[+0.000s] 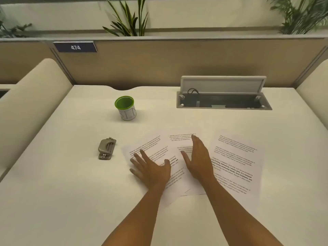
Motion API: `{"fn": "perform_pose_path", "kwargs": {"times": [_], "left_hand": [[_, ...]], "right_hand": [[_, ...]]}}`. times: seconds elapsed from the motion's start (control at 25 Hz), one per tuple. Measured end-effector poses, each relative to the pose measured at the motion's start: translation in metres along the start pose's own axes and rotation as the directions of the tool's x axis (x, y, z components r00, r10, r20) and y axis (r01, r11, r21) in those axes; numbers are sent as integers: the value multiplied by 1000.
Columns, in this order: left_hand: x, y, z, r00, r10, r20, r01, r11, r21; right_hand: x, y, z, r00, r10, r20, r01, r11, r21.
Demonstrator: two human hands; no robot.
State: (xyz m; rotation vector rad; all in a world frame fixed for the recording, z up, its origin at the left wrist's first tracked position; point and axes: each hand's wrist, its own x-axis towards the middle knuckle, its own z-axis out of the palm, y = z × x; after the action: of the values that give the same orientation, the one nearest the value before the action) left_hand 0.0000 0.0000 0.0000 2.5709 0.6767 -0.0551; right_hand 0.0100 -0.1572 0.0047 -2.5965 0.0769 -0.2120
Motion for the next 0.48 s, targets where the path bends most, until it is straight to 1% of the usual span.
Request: {"fn": "perform_pose_path", "kwargs": {"times": [0.04,0.08,0.12,0.16,0.28,0.36,0.48], "left_hand": [[-1,0,0,992,-121,23,122,992,-44],[-1,0,-1,976,-214,31,216,973,-85],[-1,-1,-2,960,-278,41,280,955,-98],[0,-3,-4,950,-311,37,314,944,-106],[7,-10,-9,942,-335,24,336,938,-88],[13,-14,-12,934,-355,25,356,932,-72],[20,-12,-16,919,-390,53,393,913,-110]], "right_hand": [[-3,-1,3,1000,-3,23,3,1000,8],[-4,-5,3,999,-8,46,7,1000,11],[-8,-8,5,998,-16,68,15,1000,11],[-13,-13,5,995,-21,98,19,1000,16],[-26,-20,9,990,-40,134,34,998,46],[-31,-21,11,982,4,189,-11,999,36],[-32,-28,17,959,110,262,-101,994,-44]]}}
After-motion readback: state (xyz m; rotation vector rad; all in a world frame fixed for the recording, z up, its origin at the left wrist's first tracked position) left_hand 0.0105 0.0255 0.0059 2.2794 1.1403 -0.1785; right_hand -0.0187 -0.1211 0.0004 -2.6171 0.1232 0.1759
